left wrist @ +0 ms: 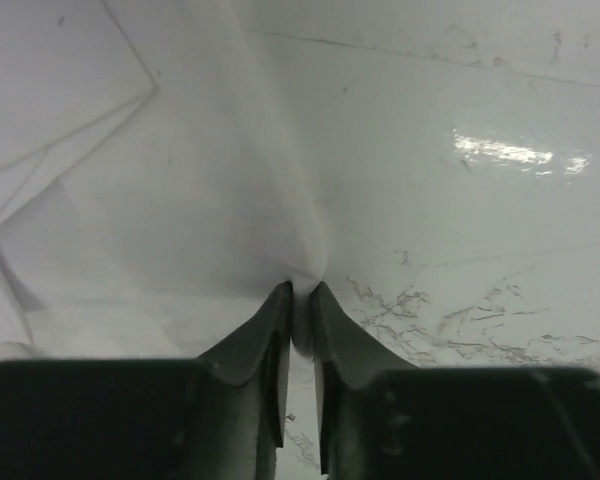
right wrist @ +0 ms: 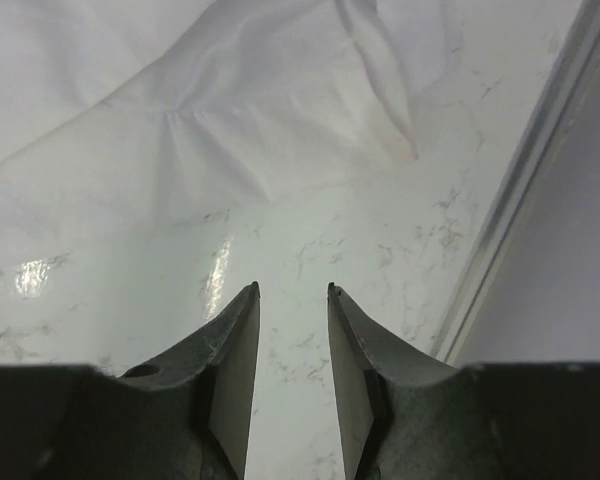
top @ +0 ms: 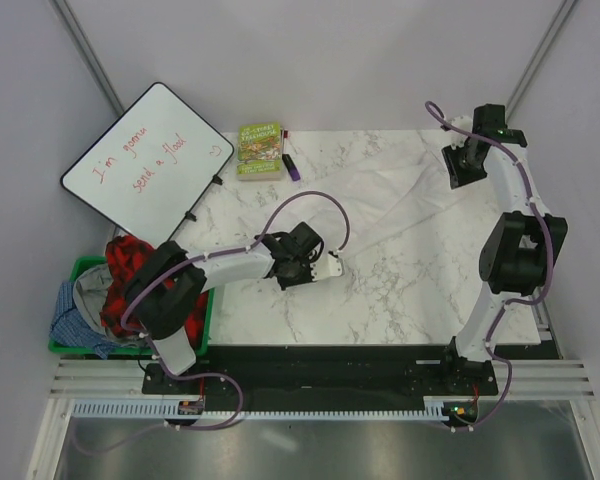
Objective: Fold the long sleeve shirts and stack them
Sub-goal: Fold the shirt
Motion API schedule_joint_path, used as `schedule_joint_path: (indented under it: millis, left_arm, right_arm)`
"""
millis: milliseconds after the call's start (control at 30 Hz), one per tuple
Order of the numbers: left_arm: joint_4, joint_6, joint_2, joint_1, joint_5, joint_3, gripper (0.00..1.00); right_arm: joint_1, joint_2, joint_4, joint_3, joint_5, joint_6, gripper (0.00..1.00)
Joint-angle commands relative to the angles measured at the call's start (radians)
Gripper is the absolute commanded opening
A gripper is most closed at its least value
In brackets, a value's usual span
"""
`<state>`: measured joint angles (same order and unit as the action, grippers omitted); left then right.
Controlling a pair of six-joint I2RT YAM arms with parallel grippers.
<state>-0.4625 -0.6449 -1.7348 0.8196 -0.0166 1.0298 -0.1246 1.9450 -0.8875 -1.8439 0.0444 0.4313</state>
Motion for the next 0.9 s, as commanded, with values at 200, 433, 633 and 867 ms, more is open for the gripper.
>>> schedule_joint_path:
  millis: [200, 433, 633, 867]
  left_arm:
    - [-0.117, 0.243, -0.086, 0.392, -0.126, 0.102, 0.02]
    - [-0.128, 0.373, -0.016, 0.393, -0.346, 0.250, 0.48]
    - [-0.093, 0.450, 0.207, 0.036, -0.490, 0.162, 0.50]
    - [-0.087, 0.496, 0.325, -0.307, -0.549, 0.058, 0.50]
  right_arm:
    - [-0.093, -0.005, -0.064, 0.130, 0.158, -0.066, 0.40]
    - [-0.081, 0.068, -0.031, 0.104, 0.207, -0.078, 0.40]
    - [0.006, 0.173, 0.028, 0.031, 0.166, -0.117, 0.39]
    - [0.085, 0.319, 0.061, -0.051, 0.020, -0.111, 0.38]
